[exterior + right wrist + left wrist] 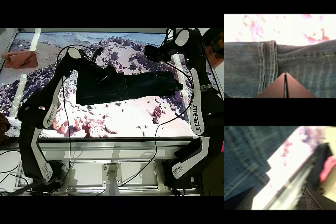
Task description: Fold the clothes and pants, and hang the long-sleeved shirts on hangers.
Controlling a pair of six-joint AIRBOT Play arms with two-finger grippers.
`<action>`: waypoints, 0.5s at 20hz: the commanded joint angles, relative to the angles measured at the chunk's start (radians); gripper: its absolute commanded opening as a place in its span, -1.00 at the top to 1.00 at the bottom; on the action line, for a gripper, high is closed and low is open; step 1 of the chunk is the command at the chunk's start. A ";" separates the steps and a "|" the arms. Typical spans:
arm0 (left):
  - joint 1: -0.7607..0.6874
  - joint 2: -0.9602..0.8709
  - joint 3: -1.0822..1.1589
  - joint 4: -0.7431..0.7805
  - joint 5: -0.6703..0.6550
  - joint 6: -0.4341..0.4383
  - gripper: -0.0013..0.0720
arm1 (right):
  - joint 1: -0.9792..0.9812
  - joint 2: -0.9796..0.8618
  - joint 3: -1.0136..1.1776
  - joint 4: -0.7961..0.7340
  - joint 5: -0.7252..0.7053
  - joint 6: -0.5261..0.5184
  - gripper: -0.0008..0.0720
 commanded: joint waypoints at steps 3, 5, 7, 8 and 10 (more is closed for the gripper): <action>0.067 0.001 0.001 -0.161 -0.039 0.079 0.46 | -0.003 0.002 -0.002 -0.002 0.039 -0.041 0.84; 0.134 0.035 0.001 -0.134 -0.087 0.117 0.91 | -0.006 0.002 -0.002 -0.026 0.070 -0.103 0.84; 0.200 0.107 0.001 0.082 -0.120 0.109 0.91 | -0.012 0.003 -0.002 -0.059 0.092 -0.126 0.84; 0.224 0.155 0.001 0.247 -0.120 0.091 0.91 | -0.021 0.005 -0.002 -0.060 0.092 -0.141 0.84; 0.256 0.261 0.001 0.546 -0.120 0.089 0.90 | -0.035 0.022 -0.003 -0.061 0.082 -0.179 0.84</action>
